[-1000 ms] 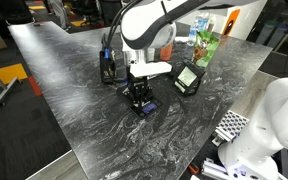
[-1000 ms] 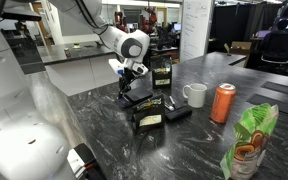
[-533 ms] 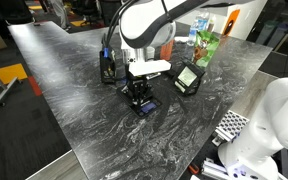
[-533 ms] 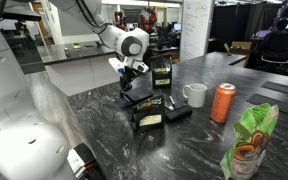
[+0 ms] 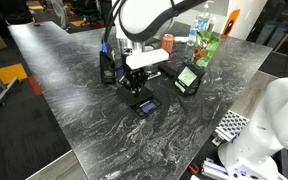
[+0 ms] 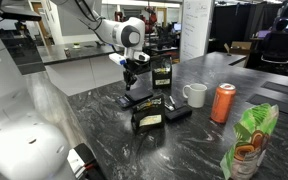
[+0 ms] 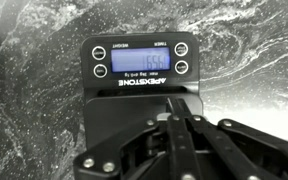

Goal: Remove the black packet from the scale, put it on the table and press the left button on the scale

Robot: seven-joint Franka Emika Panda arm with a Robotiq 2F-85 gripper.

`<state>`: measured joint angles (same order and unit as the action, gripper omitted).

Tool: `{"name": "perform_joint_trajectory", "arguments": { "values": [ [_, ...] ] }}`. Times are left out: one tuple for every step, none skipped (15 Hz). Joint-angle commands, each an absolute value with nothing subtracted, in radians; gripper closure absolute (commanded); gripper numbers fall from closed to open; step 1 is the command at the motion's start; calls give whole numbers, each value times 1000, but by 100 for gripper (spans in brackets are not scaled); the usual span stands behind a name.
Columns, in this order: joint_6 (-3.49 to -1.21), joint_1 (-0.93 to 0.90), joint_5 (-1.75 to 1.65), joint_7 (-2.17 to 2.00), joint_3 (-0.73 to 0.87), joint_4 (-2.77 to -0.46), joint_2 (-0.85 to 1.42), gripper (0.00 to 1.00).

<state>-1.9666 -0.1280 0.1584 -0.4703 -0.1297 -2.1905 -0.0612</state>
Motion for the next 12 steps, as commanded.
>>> {"name": "perform_joint_trajectory", "arguments": {
  "values": [
    [-1990,-121,53,-490,-136,-2176,-71,100],
    [-1998,-122,24,-489,-137,-2173,-74,100],
    [-2005,-122,1,-489,-138,-2171,-76,100],
    [-2017,-122,-17,-480,-138,-2170,-81,100],
    [-2036,-122,-32,-474,-138,-2173,-88,100],
    [-2054,-122,-42,-469,-137,-2175,-94,100],
    [-2078,-121,-53,-466,-137,-2179,-102,100],
    [-2099,-121,-63,-465,-138,-2181,-110,100],
    [-2118,-120,-70,-466,-139,-2184,-116,100],
    [-2133,-120,-76,-467,-139,-2185,-123,100],
    [-2146,-119,-81,-467,-140,-2187,-131,100],
    [-2110,-119,-61,-477,-140,-2169,-109,100]
  ]
}}
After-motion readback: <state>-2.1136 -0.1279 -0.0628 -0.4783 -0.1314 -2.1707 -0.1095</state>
